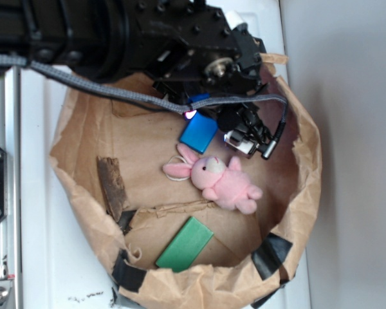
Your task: Grab the blue block.
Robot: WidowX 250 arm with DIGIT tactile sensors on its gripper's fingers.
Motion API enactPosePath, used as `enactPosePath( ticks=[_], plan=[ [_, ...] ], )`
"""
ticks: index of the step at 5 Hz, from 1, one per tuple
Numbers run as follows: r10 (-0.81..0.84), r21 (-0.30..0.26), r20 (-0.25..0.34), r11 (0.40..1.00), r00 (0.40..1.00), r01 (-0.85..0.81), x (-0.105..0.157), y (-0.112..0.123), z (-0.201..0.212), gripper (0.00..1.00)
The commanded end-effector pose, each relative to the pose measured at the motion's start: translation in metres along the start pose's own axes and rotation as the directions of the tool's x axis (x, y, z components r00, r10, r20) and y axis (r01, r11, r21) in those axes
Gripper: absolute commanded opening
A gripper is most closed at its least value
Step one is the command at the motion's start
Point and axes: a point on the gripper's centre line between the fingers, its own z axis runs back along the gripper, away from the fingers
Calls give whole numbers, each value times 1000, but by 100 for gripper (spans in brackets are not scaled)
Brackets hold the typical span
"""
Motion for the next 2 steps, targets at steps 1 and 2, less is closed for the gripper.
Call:
enactPosePath(
  ticks=[1, 2],
  plan=[
    [41, 0, 20, 999, 999, -41, 12, 7, 29, 100],
    [26, -8, 16, 1000, 1000, -26, 8, 10, 30, 100]
  ],
)
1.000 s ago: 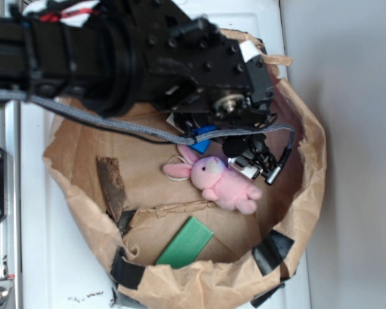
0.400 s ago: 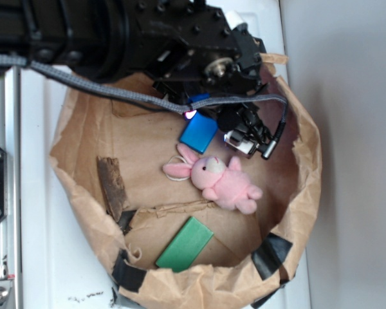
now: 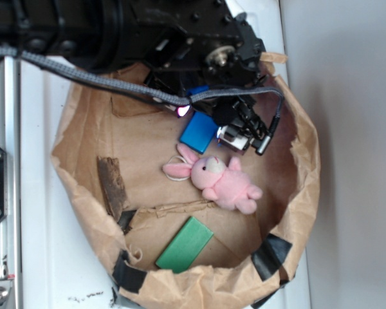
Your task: Grab the blue block.
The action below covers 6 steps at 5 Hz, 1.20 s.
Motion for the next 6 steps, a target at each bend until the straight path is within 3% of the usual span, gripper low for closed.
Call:
enactPosePath(
  ticks=[1, 2, 3, 4, 5, 6],
  plan=[
    [4, -47, 81, 999, 997, 0, 10, 1, 19, 100],
    [-7, 3, 113, 1000, 994, 7, 7, -3, -6, 100],
    [-25, 47, 188, 999, 982, 17, 14, -3, -36, 100],
    [-40, 32, 205, 999, 978, 34, 14, 0, -41, 100],
    [-27, 20, 211, 1000, 977, 23, 9, 12, -35, 59],
    [-26, 5, 202, 1000, 979, 26, 7, 11, -30, 0]
  ],
)
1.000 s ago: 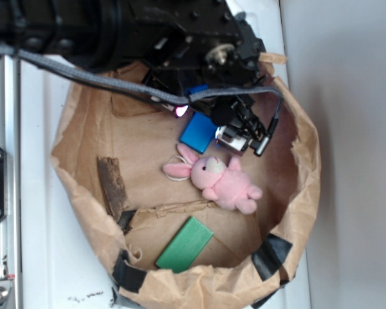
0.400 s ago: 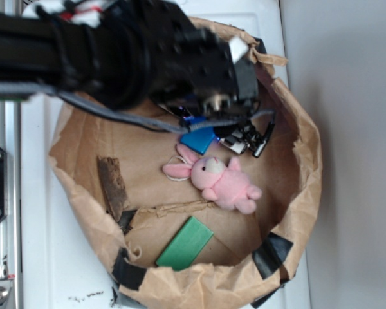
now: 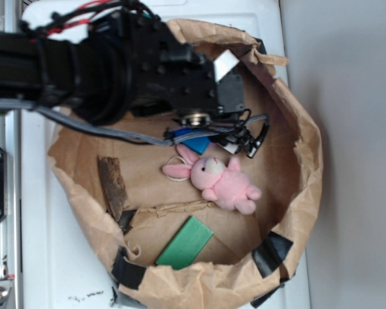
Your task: Grab the blue block.
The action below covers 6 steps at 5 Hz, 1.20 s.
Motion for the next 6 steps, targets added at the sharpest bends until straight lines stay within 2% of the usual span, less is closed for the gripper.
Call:
enactPosePath(
  ticks=[1, 2, 3, 4, 5, 6],
  plan=[
    [17, -59, -48, 998, 999, -19, 5, 0, 38, 0],
    [33, -132, -100, 990, 994, -46, 14, -6, 84, 0],
    [57, -144, -139, 987, 989, -77, 23, -7, 117, 0],
    [31, -152, -126, 987, 992, -50, 22, 2, 157, 0],
    [-3, -140, -56, 990, 998, -5, 15, 6, 167, 0],
    [-3, -140, -56, 990, 998, -5, 15, 6, 167, 100]
  ],
)
